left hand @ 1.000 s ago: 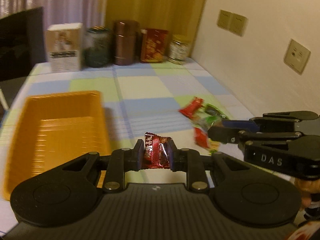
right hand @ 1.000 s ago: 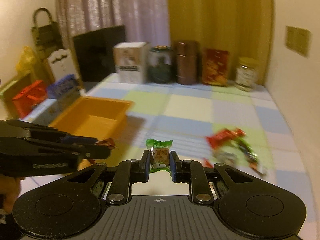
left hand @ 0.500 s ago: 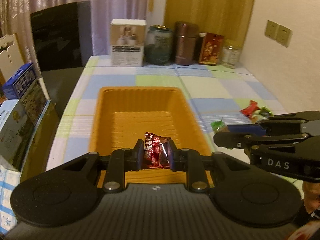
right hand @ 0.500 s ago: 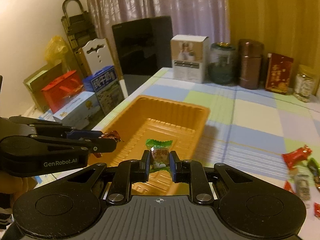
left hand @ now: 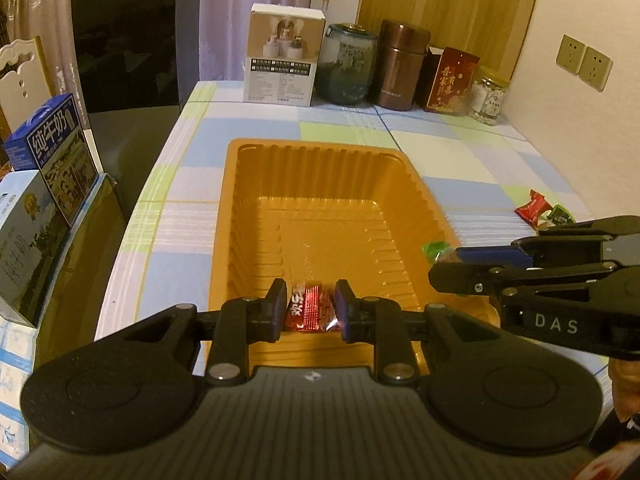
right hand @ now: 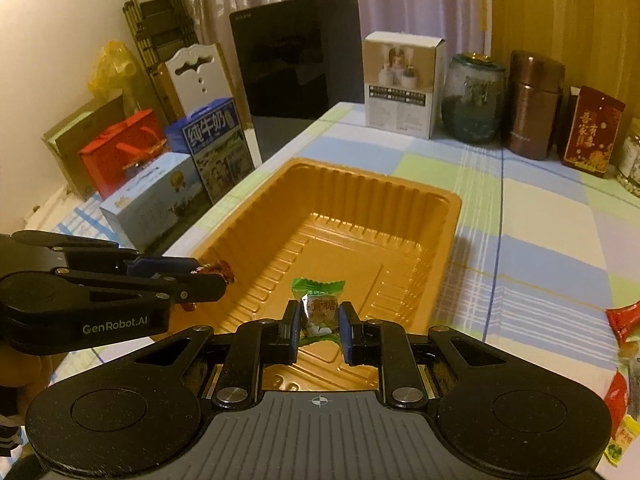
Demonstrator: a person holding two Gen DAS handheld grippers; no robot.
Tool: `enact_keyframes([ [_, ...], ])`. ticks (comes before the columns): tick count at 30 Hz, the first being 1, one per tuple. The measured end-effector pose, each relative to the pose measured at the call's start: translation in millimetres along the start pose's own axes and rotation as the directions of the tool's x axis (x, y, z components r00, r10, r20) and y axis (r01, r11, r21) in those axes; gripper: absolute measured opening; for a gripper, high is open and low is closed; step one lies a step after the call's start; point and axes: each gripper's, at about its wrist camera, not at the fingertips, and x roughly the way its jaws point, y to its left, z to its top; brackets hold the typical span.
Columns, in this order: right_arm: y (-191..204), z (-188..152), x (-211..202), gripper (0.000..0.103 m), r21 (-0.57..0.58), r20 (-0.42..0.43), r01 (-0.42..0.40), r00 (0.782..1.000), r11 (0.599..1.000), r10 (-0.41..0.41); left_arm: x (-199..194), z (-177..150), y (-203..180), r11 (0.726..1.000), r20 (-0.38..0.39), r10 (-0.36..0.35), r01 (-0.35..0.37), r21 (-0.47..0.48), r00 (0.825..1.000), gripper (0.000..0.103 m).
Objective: Organize snacks
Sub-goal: 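Carry both snacks over the orange tray and open both tools to drop them, then move both open tools back toward the snack pile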
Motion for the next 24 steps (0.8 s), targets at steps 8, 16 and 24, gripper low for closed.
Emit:
enact_keyframes([
  [8, -4.1, -1.5, 11.1, 0.022, 0.014, -0.012, -0.006, 1.000, 1.000, 0.006, 4.1, 0.9, 3.3, 1.000, 0.008, -0.001, 0.001, -0.012, 1.000, 0.024],
  [16, -16.3, -10.7, -25.3, 0.047, 0.090, 0.047, 0.027, 0.998, 0.996, -0.031, -17.3, 1.0, -1.5, 0.999, 0.043, 0.007, -0.005, -0.052, 0.999, 0.032],
  [24, -39.0, -34.3, -96.4, 0.049, 0.204, 0.101, 0.110, 0.986, 0.973, -0.133, -46.5, 3.8, -38.5, 0.997, 0.094, -0.040, 0.046, -0.063, 0.995, 0.050],
])
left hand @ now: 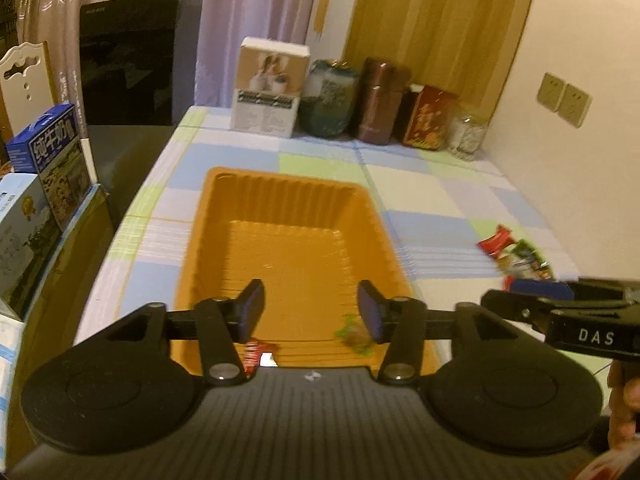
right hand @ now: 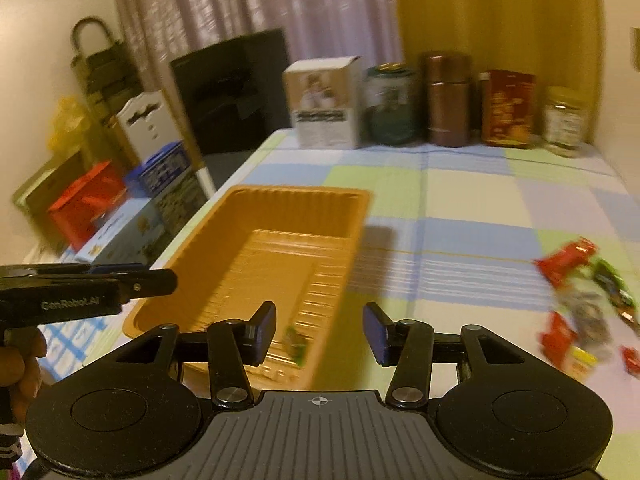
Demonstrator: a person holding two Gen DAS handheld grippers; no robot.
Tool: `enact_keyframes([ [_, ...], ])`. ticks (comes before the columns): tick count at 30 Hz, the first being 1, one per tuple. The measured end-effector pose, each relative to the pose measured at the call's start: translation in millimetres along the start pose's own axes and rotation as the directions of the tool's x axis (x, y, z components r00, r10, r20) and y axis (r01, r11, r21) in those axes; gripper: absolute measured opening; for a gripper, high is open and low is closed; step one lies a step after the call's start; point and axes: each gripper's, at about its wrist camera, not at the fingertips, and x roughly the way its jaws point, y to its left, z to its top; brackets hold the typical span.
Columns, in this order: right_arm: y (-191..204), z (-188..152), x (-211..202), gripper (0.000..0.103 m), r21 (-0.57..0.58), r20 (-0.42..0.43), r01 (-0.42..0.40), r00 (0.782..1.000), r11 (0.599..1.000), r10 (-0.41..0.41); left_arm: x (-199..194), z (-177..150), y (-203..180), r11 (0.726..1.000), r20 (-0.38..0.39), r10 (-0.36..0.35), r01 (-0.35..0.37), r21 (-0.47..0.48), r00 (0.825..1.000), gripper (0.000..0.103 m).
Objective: Organize snacks
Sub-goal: 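Move both open tools back toward the snack pile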
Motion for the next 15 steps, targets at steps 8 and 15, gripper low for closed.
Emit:
enact_keyframes([
  [8, -46.0, -24.6, -70.6, 0.053, 0.123, 0.049, 0.120, 0.991, 0.985, -0.126, -12.8, -6.8, -59.7, 0.998, 0.007, -0.065, 0.065, 0.023, 0.998, 0.060],
  [15, -91.4, -43.2, -109.6, 0.056, 0.190, 0.060, 0.205, 0.974, 0.960, -0.219, -7.3, -18.3, -113.6, 0.991, -0.018, -0.124, 0.125, 0.054, 0.992, 0.071],
])
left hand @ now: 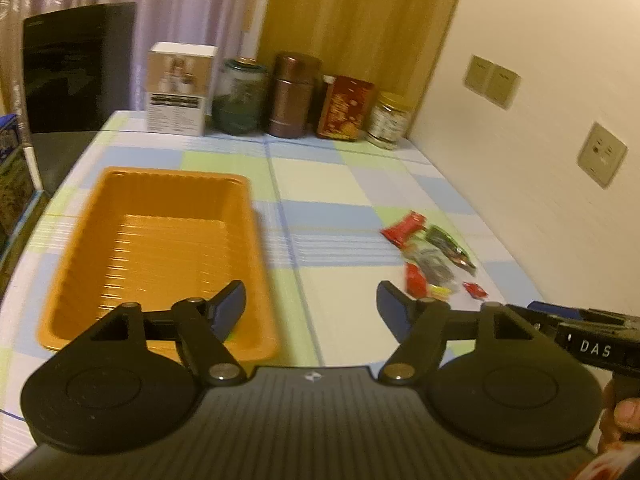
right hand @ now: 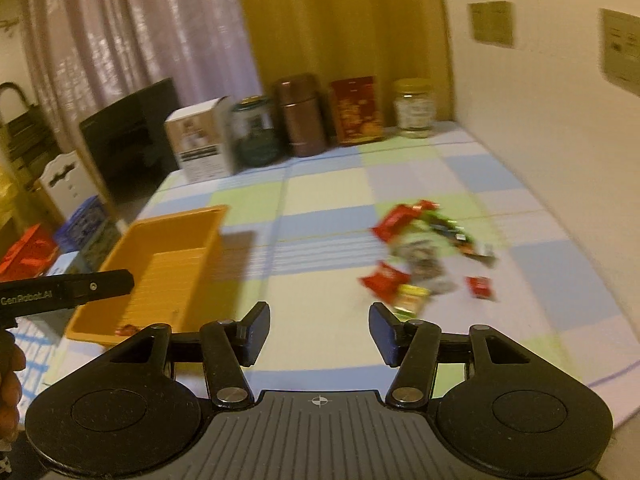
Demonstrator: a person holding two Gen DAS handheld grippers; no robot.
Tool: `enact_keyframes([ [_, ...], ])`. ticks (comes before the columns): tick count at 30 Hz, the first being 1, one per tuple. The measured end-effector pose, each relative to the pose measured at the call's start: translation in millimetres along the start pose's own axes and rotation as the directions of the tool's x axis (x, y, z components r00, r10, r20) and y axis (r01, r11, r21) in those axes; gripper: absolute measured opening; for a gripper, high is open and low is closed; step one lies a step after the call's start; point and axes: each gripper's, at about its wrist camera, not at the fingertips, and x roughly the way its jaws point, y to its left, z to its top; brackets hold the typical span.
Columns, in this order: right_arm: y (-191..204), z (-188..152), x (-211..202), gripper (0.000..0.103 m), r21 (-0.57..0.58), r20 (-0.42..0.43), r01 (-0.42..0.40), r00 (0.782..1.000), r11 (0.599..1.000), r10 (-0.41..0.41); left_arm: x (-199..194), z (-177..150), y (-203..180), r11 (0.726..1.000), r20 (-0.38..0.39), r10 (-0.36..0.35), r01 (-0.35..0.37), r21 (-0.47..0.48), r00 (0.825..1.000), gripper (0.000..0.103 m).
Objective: Organize snacks
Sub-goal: 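Move both open tools back toward the snack pile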
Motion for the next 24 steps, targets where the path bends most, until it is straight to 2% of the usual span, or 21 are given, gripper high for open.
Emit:
enact_keyframes([
  [6, -38.4, -5.1, -15.0, 0.056, 0.051, 0.019, 0.063, 0.998, 0.997, -0.064, 17.5, -6.9, -34.6, 0.998, -0.032, -0.024, 0.026, 0.052, 0.999, 0.075],
  [13, -75.8, -4.1, -13.2, 0.056, 0.113, 0.019, 0.118, 0.992, 0.987, -0.121, 42.9, -7.8, -64.6, 0.992, -0.055, -0.034, 0.041, 0.122, 0.998, 0.076],
  [24, -116.5, 2.5, 21.2, 0.056, 0.140, -0.001, 0.151, 0.988, 0.979, -0.152, 105.0, -5.3, -94.9, 0.975, -0.116, -0.058, 0.081, 0.205, 0.992, 0.076],
])
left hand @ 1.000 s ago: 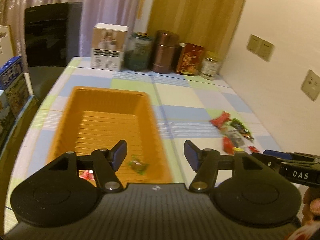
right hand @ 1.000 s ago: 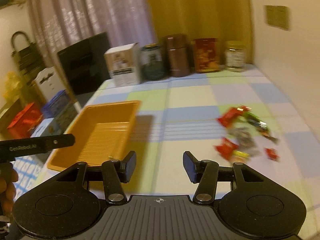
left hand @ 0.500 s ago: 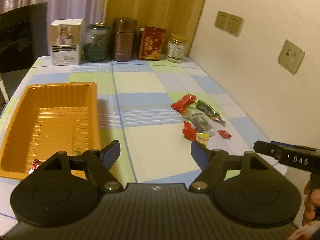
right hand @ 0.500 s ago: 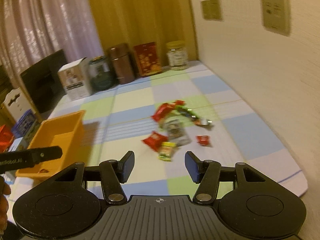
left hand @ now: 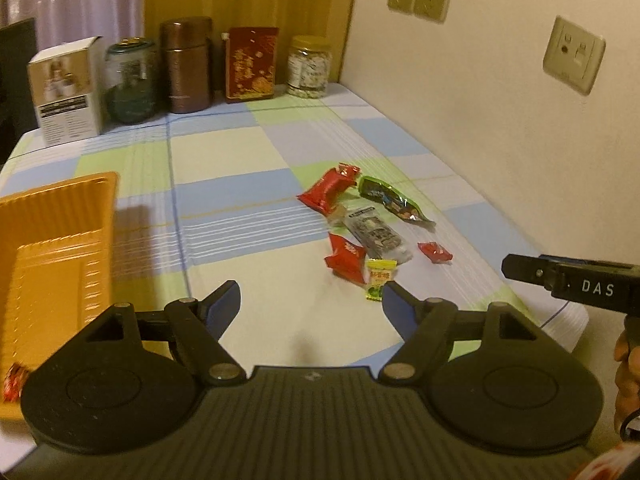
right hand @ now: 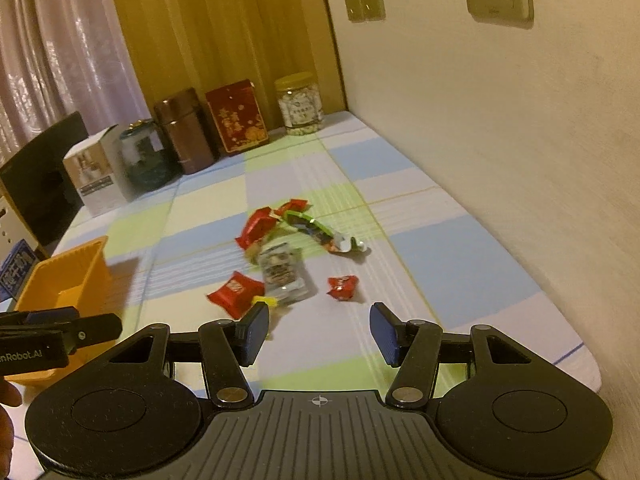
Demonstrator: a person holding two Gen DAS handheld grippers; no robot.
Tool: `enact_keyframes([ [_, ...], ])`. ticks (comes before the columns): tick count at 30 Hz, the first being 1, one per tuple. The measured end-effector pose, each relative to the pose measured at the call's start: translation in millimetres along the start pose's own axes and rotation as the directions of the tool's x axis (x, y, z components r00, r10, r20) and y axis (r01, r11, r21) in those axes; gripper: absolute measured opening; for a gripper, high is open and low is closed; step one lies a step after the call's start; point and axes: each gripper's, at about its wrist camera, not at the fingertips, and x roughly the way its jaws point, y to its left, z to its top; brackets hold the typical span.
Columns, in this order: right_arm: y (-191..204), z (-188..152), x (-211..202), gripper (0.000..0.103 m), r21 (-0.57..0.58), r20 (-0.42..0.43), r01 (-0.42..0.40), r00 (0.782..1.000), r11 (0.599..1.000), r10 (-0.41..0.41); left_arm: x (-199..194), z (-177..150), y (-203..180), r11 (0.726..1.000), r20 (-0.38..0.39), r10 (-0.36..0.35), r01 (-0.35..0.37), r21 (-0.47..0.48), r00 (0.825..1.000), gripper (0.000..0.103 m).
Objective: Organize snacks
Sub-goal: 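Move both open tools back toward the snack pile, then grasp a red square packet with the left tool while the right tool grasps a small red candy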
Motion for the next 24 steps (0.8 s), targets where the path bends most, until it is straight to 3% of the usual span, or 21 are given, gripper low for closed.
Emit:
enact_keyframes([
  [12, -23.2, 8.3, 57.8, 0.056, 0.001, -0.025, 0.021, 0.999, 1.000, -0.021, 78.2, 11.6, -15.1, 0.989, -0.032, -0.016, 0.021, 0.147, 0.999, 0.070],
  [24, -27.9, 13.3, 103.3, 0.056, 0.008, -0.065, 0.011, 0.998, 1.000, -0.011, 115.9, 12.6, -17.3, 0.981, -0.045, -0.039, 0.047, 0.186, 0.998, 0.057],
])
